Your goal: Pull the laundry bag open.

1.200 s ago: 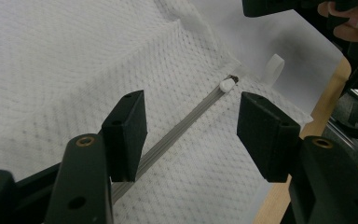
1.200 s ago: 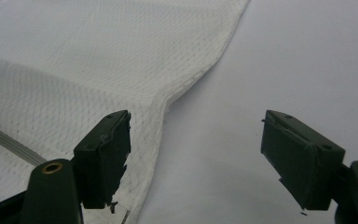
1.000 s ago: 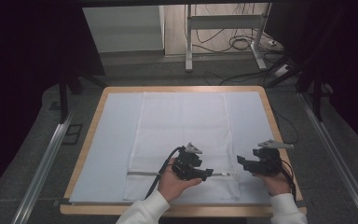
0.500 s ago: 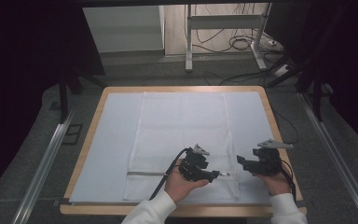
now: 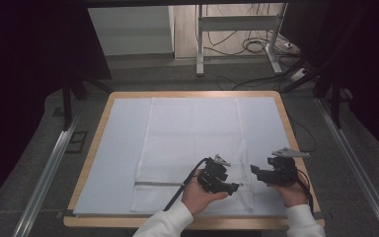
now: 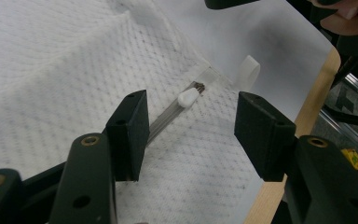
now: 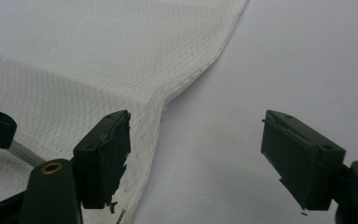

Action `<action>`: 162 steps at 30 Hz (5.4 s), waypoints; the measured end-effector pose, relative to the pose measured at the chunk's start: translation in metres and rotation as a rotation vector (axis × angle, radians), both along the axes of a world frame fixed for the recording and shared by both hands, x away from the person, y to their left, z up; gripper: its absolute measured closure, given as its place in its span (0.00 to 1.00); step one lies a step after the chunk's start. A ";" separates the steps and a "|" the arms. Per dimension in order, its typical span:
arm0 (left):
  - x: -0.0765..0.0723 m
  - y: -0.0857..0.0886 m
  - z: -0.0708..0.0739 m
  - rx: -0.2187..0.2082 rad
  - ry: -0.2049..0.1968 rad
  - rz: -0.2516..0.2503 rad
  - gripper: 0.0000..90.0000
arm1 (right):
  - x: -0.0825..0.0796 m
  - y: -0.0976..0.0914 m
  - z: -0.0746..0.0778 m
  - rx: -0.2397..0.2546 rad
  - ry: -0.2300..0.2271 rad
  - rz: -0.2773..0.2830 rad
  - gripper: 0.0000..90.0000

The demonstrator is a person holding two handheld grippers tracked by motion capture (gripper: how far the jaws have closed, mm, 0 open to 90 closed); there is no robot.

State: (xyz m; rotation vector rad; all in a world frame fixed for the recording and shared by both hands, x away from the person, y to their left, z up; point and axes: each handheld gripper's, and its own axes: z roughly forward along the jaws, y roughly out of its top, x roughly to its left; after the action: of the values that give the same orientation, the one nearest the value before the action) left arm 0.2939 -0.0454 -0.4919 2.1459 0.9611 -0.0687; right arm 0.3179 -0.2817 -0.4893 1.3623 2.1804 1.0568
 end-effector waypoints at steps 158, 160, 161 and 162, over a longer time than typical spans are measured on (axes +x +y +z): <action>0.010 0.037 -0.001 -0.124 0.011 0.005 0.96 | 0.021 0.063 -0.018 0.289 0.303 0.066 0.61; 0.011 0.036 -0.001 -0.123 0.013 0.004 0.96 | 0.021 0.063 -0.018 0.283 0.305 0.075 0.71; 0.011 0.035 -0.002 -0.123 0.014 0.005 0.96 | 0.021 0.063 -0.017 0.276 0.307 0.090 0.79; 0.011 0.035 -0.002 -0.123 0.014 0.005 0.96 | 0.021 0.063 -0.017 0.276 0.307 0.090 0.79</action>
State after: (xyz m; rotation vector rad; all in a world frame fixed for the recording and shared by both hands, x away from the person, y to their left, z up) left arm 0.3045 -0.0104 -0.4938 2.0321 0.9461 -0.1376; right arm 0.3391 -0.2184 -0.5067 1.6549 2.4003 1.2955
